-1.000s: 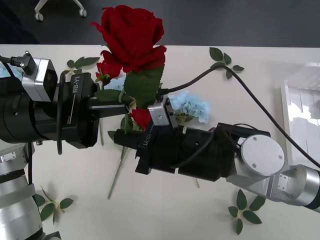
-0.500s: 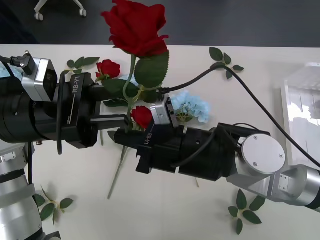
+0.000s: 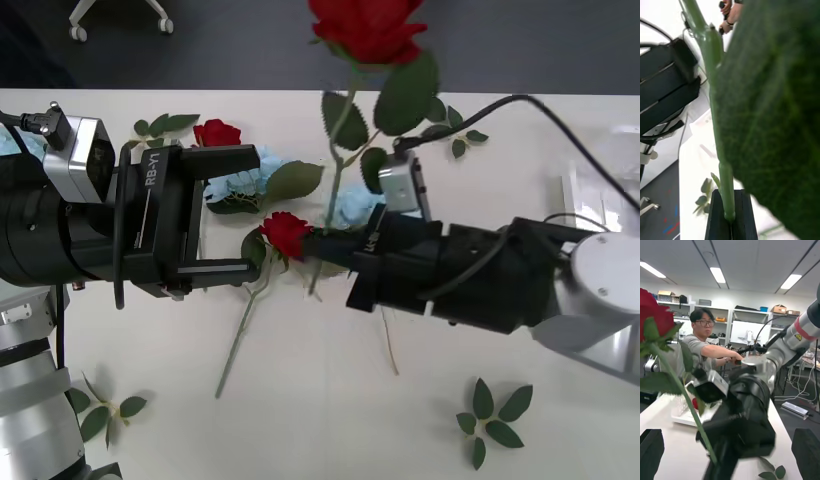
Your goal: Put the red flowers into the right box and the blue flowers into the left box
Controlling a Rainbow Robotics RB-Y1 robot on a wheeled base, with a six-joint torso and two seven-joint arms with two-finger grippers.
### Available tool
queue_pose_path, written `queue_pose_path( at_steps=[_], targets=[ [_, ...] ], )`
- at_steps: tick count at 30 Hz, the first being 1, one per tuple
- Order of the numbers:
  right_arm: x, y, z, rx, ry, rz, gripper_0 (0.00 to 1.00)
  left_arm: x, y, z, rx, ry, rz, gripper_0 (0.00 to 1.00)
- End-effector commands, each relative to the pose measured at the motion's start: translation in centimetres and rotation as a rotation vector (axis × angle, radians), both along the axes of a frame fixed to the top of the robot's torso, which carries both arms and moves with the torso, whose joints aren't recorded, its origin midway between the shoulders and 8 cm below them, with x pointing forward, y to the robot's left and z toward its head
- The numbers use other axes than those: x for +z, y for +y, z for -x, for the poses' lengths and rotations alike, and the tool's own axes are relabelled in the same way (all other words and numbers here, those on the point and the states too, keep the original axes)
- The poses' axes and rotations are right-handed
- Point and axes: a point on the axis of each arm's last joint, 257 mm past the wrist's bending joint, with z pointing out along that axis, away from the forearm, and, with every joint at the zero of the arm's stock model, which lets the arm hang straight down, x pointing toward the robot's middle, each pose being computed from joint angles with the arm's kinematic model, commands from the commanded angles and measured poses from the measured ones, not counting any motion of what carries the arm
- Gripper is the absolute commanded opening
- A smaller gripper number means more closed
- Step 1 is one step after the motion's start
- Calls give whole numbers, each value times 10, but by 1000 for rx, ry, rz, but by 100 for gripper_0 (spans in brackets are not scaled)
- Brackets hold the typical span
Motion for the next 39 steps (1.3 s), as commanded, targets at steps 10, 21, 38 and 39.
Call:
queue_pose_path(
  at_steps=[10, 21, 38, 39],
  targets=[
    [43, -135, -61, -256, -51, 54, 0, 4, -8, -2, 91, 14, 35, 100],
    [47, -300, -111, -468, -55, 168, 0, -21, 25, -44, 469, 9, -89, 100],
    [-2, -535, -101, -747, 125, 368, 0, -92, 135, -115, 915, 218, -320, 100],
    [-6, -541, -100, -757, 130, 382, 0, -94, 139, -117, 933, 226, -328, 100]
  ],
)
